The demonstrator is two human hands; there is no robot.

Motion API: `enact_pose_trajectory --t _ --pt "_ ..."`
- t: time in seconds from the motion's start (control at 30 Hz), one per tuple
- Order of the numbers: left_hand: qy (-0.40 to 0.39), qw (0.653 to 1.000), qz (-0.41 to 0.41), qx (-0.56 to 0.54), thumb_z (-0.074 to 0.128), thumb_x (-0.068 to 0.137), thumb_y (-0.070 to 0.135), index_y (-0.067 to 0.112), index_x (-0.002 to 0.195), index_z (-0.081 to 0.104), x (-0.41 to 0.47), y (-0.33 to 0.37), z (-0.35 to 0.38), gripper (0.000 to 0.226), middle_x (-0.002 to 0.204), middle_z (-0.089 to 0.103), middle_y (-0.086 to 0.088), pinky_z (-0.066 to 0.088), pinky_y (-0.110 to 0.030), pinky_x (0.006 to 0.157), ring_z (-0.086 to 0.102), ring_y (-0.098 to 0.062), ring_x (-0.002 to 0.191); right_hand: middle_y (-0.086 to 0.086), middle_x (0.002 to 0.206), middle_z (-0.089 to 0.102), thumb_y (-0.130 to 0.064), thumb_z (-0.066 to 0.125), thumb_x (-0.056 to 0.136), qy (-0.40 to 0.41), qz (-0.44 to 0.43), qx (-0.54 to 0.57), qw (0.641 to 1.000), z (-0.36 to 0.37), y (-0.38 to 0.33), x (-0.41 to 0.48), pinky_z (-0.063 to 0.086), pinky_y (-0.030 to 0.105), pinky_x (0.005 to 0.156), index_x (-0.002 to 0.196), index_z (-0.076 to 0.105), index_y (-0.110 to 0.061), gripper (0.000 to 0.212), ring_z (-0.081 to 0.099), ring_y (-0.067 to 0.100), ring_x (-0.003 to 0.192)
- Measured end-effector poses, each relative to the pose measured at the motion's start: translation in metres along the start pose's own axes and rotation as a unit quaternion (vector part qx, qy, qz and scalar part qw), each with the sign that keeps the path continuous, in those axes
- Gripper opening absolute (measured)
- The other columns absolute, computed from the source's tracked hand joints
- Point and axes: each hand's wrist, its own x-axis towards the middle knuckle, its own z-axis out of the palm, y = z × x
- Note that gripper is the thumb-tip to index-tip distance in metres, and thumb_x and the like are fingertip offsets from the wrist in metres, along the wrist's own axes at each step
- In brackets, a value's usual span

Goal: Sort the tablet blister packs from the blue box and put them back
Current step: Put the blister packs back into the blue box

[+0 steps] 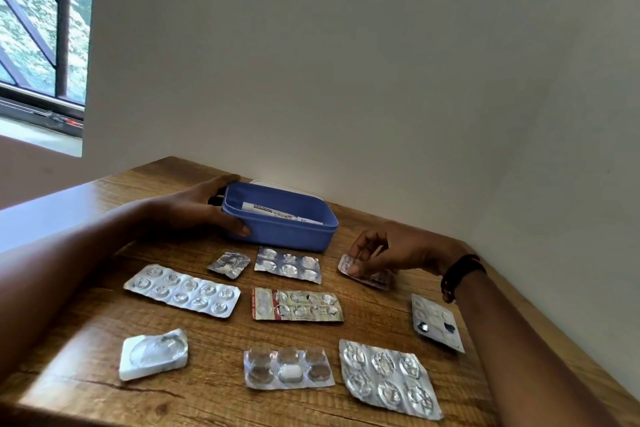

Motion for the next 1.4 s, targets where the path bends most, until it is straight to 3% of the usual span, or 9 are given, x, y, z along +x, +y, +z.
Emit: enact_pose_trajectory --t 0.17,0.27,0.4,0.57,0.77,0.97,1.1,1.2,1.4 --pt "-0.003 1.0 -0.005 0.0 0.085 0.047 0.044 0.03 0.143 0.031 0.001 -0.001 0.0 0.111 0.132 0.052 0.004 0.045 -0.03 0.095 0.052 -0.012 0.116 0.006 0.096 0.073 -0.02 0.08 0.077 0.101 -0.015 0.084 0.991 -0.004 0.008 0.004 0.052 0.027 0.064 0.097 0.064 -0.017 0.026 0.068 0.013 0.08" --pt "-0.003 1.0 -0.006 -0.001 0.082 0.052 0.039 0.03 0.144 0.029 0.001 -0.002 0.0 0.107 0.13 0.051 0.006 0.046 -0.027 0.091 0.052 -0.01 0.114 0.006 0.096 0.072 -0.012 0.073 0.083 0.172 -0.032 0.159 0.972 -0.007 0.011 0.006 0.055 0.023 0.055 0.103 0.062 -0.018 0.023 0.07 0.013 0.077" --pt "-0.008 1.0 -0.003 -0.01 0.08 0.052 0.039 0.033 0.14 0.028 0.002 -0.001 0.0 0.103 0.121 0.049 0.011 0.044 -0.018 0.078 0.051 -0.003 0.104 0.009 0.096 0.071 -0.004 0.067 0.087 0.229 -0.05 0.222 0.946 -0.01 0.014 0.007 0.06 0.028 0.06 0.109 0.062 -0.016 0.026 0.072 0.015 0.075" --pt "-0.008 1.0 -0.001 -0.017 0.081 0.052 0.04 0.039 0.129 0.029 0.003 -0.002 0.0 0.093 0.118 0.051 0.015 0.044 -0.019 0.08 0.051 -0.004 0.106 0.006 0.094 0.071 0.0 0.058 0.092 0.252 -0.056 0.277 0.925 -0.012 0.012 0.008 0.06 0.027 0.061 0.107 0.061 -0.016 0.022 0.072 0.016 0.078" --pt "-0.006 1.0 0.018 -0.025 0.088 0.054 0.037 0.04 0.128 0.036 0.002 -0.005 0.0 0.09 0.121 0.056 0.017 0.046 -0.019 0.083 0.055 -0.004 0.11 -0.001 0.09 0.069 -0.007 0.07 0.084 0.362 -0.132 0.076 0.92 -0.011 0.014 0.009 0.052 0.024 0.065 0.089 0.065 -0.021 0.015 0.065 0.012 0.079" --pt "-0.007 1.0 0.018 -0.019 0.084 0.051 0.042 0.046 0.124 0.033 0.002 -0.005 0.0 0.089 0.118 0.053 0.021 0.046 -0.017 0.08 0.054 -0.002 0.108 0.004 0.099 0.07 -0.007 0.077 0.078 0.509 -0.275 -0.169 0.798 -0.004 0.006 0.01 0.05 0.029 0.08 0.087 0.072 -0.014 0.013 0.063 0.02 0.093" --pt "-0.013 1.0 0.018 -0.019 0.084 0.051 0.043 0.048 0.122 0.035 0.001 -0.004 -0.001 0.086 0.119 0.053 0.02 0.047 -0.014 0.078 0.054 -0.002 0.108 0.012 0.119 0.063 -0.012 0.081 0.073 0.546 -0.312 -0.212 0.748 -0.002 -0.005 0.007 0.048 0.035 0.089 0.089 0.073 -0.015 0.018 0.055 0.028 0.112" --pt "-0.006 1.0 0.012 -0.01 0.086 0.045 0.048 0.038 0.138 0.03 0.001 -0.004 -0.001 0.109 0.126 0.053 0.011 0.047 -0.024 0.092 0.052 -0.008 0.115 0.015 0.125 0.06 -0.013 0.082 0.073 0.555 -0.318 -0.219 0.737 0.001 -0.008 0.005 0.049 0.037 0.091 0.089 0.074 -0.016 0.018 0.049 0.028 0.117" --pt "-0.008 1.0 0.013 -0.007 0.084 0.037 0.053 0.032 0.144 0.029 0.0 -0.003 -0.001 0.122 0.128 0.053 0.011 0.047 -0.021 0.089 0.053 -0.008 0.114 0.011 0.114 0.063 -0.013 0.082 0.074 0.559 -0.337 -0.211 0.727 0.003 -0.012 0.006 0.052 0.035 0.081 0.088 0.073 -0.016 0.017 0.052 0.022 0.103"
